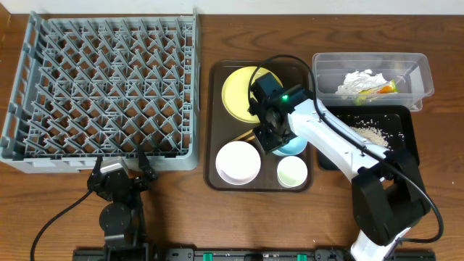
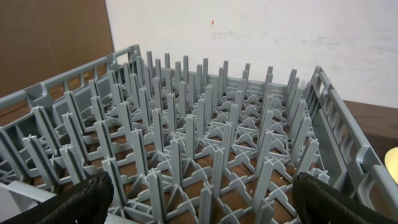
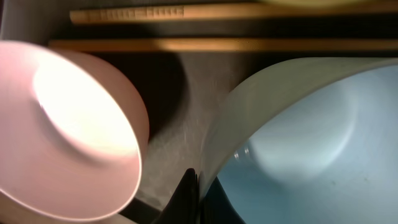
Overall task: Sort waste into correct bins and load items into the dishwasher
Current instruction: 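Return the empty light-blue bowl to the brown tray and release, then grasp the cream cup with the right gripper and lift it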
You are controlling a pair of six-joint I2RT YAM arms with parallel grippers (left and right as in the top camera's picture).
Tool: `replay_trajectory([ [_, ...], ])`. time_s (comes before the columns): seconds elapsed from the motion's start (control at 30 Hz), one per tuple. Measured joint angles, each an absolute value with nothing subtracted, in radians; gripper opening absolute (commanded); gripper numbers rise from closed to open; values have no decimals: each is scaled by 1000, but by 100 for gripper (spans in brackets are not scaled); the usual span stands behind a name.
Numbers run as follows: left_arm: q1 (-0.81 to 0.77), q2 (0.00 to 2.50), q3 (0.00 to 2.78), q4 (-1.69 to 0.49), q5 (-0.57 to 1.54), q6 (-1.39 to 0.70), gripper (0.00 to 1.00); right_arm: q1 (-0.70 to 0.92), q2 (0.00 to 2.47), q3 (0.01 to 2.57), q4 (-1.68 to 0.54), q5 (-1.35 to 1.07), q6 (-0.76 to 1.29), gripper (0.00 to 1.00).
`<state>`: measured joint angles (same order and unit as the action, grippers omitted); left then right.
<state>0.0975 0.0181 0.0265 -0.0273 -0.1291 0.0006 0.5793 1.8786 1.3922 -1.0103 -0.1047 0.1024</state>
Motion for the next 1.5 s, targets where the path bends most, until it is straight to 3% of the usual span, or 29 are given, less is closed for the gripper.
replay_trajectory([
  [0.13,97,18,27,-27,-129,1,92,579,1879,1392,-1032,-105,102,1],
  [0.27,97,18,27,-27,-129,1,93,579,1879,1392,-1047,-105,113,27],
  [0.6,97,18,27,-27,-129,0,92,575,1881,1404,-1052,-109,106,36],
  [0.67,97,18,27,-28,-129,1,92,568,1891,1449,-1083,-109,102,41],
  [0.77,97,18,27,-27,-129,0,92,543,1899,1579,-1126,-116,88,57],
  [0.83,97,18,27,-27,-130,1,92,534,1899,1653,-1140,-120,79,61],
  [1.03,97,18,27,-27,-129,1,92,553,1897,1734,-1119,-132,70,65],
  [1.5,97,18,27,-27,-129,1,92,622,1897,1532,-987,-190,70,65],
])
